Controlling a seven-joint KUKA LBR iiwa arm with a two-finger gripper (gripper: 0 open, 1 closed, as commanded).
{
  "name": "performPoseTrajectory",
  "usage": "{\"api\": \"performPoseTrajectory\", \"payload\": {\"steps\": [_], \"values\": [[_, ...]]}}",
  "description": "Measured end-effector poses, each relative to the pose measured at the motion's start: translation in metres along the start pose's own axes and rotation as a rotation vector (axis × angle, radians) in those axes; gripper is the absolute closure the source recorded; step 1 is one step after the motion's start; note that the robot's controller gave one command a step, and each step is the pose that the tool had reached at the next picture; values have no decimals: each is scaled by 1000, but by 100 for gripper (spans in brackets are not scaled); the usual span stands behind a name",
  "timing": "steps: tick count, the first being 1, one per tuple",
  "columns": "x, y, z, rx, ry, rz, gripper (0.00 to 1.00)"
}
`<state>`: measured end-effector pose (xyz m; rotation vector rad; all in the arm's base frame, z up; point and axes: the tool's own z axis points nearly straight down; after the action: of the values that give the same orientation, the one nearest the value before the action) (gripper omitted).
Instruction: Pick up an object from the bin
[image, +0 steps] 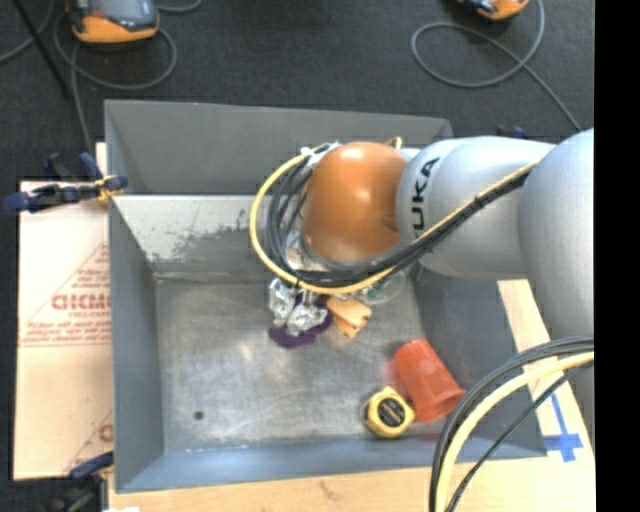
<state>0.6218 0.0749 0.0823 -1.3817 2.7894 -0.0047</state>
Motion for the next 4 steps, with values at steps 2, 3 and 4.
{"api": "performPoseTrajectory", "payload": {"steps": [2, 3, 4], "values": [[-83, 25, -104, -14, 14, -285, 100], [-82, 26, -102, -18, 16, -283, 100], [-76, 33, -98, -17, 17, -457, 100]]}}
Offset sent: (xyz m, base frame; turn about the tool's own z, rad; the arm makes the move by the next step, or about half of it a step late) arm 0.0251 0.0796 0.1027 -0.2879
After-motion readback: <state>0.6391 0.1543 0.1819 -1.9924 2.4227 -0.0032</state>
